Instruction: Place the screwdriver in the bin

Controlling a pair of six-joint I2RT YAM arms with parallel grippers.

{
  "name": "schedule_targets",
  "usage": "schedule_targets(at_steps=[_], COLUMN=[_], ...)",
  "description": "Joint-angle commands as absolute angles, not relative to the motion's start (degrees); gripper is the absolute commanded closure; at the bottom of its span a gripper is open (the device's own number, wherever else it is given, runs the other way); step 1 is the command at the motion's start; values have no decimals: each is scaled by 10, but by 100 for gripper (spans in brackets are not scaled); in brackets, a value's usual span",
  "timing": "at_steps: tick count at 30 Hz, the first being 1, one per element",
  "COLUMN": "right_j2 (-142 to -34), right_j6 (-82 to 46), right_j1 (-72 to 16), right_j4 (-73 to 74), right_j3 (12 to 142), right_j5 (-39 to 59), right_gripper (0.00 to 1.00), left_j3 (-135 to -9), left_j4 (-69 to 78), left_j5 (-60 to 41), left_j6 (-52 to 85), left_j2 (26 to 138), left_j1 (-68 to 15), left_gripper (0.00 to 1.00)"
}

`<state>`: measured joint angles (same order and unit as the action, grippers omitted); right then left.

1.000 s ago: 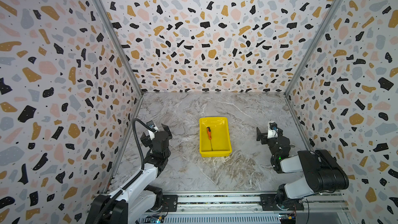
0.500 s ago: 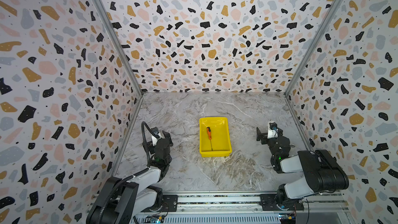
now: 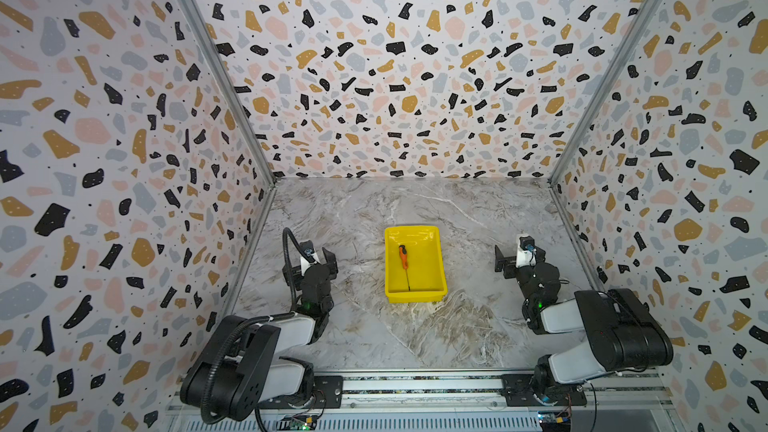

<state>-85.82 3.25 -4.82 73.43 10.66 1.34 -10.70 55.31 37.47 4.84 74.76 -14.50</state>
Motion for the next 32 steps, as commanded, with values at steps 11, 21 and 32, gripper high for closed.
schedule_targets(at_steps=[11,21,32], right_j2=[-851,-856,-855], right_j6=[30,22,22], right_j1=[-46,-32,-30], right_j4=[728,714,712], right_j3=[110,120,120], right_j5=[22,50,54], right_gripper=[1,1,1], left_j3=[-101,-104,-104], left_j4=[612,609,608], left_j5=[295,294,292], left_j6=[17,17,18], left_j2=[747,748,748], left_j1=[-136,-135,-134], left_gripper=[0,0,0])
